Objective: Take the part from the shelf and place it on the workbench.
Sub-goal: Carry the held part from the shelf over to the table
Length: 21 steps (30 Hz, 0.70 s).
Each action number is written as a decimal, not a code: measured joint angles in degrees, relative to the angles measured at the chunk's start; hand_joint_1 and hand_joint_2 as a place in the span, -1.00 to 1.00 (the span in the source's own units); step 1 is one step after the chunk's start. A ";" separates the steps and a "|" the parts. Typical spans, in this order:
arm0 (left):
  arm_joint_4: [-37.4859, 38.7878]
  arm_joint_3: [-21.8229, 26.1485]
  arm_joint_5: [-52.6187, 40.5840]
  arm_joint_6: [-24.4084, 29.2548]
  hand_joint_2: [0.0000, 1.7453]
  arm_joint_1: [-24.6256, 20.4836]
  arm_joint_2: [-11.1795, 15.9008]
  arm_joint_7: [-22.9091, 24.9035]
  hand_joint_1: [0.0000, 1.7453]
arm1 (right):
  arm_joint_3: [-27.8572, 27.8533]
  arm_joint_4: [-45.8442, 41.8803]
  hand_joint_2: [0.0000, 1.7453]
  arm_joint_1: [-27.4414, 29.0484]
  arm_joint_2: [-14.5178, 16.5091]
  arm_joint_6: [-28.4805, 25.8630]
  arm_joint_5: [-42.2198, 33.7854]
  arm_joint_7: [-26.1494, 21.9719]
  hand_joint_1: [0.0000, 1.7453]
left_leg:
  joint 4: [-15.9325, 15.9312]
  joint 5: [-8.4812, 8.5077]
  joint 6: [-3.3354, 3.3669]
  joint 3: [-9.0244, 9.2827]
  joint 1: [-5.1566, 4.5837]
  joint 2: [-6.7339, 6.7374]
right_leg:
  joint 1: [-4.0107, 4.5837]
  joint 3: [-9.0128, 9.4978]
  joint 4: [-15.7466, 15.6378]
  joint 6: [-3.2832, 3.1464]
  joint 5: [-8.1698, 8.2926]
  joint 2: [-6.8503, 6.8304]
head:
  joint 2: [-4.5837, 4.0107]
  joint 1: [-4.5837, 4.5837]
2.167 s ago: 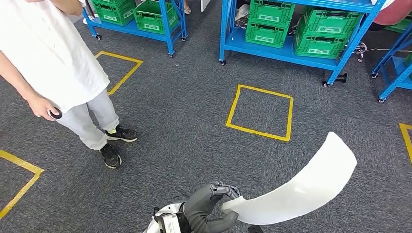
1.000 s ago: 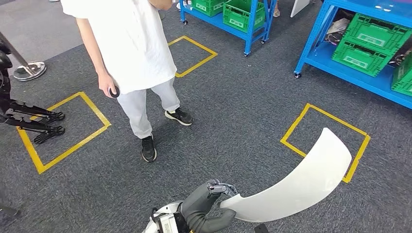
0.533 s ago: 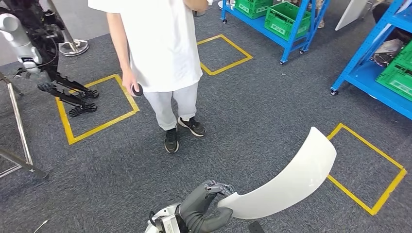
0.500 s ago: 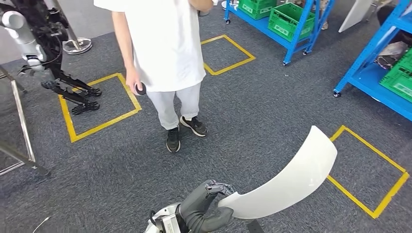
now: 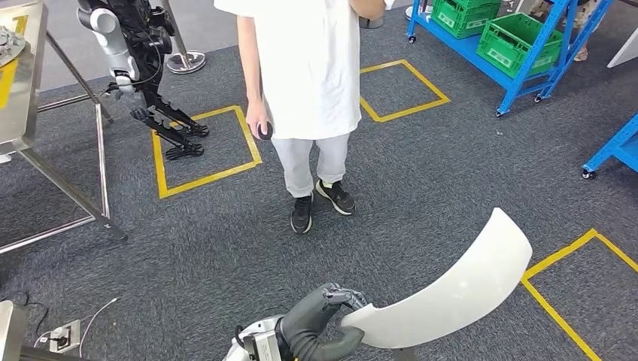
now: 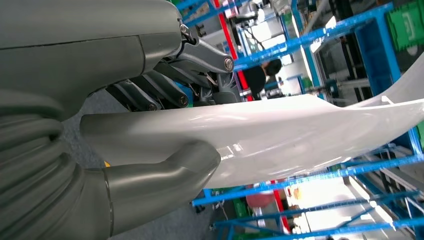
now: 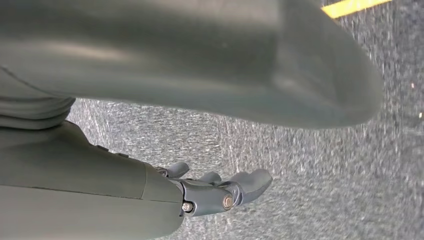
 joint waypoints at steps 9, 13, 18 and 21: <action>-0.93 0.47 -0.32 1.93 1.00 0.60 0.29 0.02 1.00 | -0.18 0.15 -1.00 1.25 0.02 0.72 0.77 3.20 -1.00 | -5.73 2.27 1.23 4.07 -0.68 7.31 | 0.81 0.73 0.06 0.53 -0.80 -7.03 | 0.00 -0.37; -1.50 0.80 -0.34 2.02 1.00 0.81 0.26 0.02 1.00 | -0.21 0.15 -1.00 1.07 0.14 0.78 0.92 2.79 -1.00 | -7.05 2.80 2.44 4.45 -0.63 4.78 | 0.57 1.30 0.43 1.94 -1.57 -7.27 | 0.00 -0.26; -1.75 0.90 -0.50 2.10 1.00 0.67 0.08 0.03 1.00 | -0.23 0.18 -1.00 1.24 0.17 0.92 1.21 3.05 -1.00 | -7.37 3.50 3.18 4.53 -0.08 0.55 | 0.29 -5.81 14.78 2.88 -7.94 -0.24 | 0.00 0.65; -1.68 0.92 -0.76 2.21 1.00 0.66 0.09 0.04 1.00 | -0.24 0.19 -1.00 1.30 0.16 0.93 1.51 3.47 -1.00 | -6.78 3.42 2.92 4.40 0.03 -2.18 | 0.10 -4.32 9.75 2.81 -3.08 0.74 | 0.00 0.73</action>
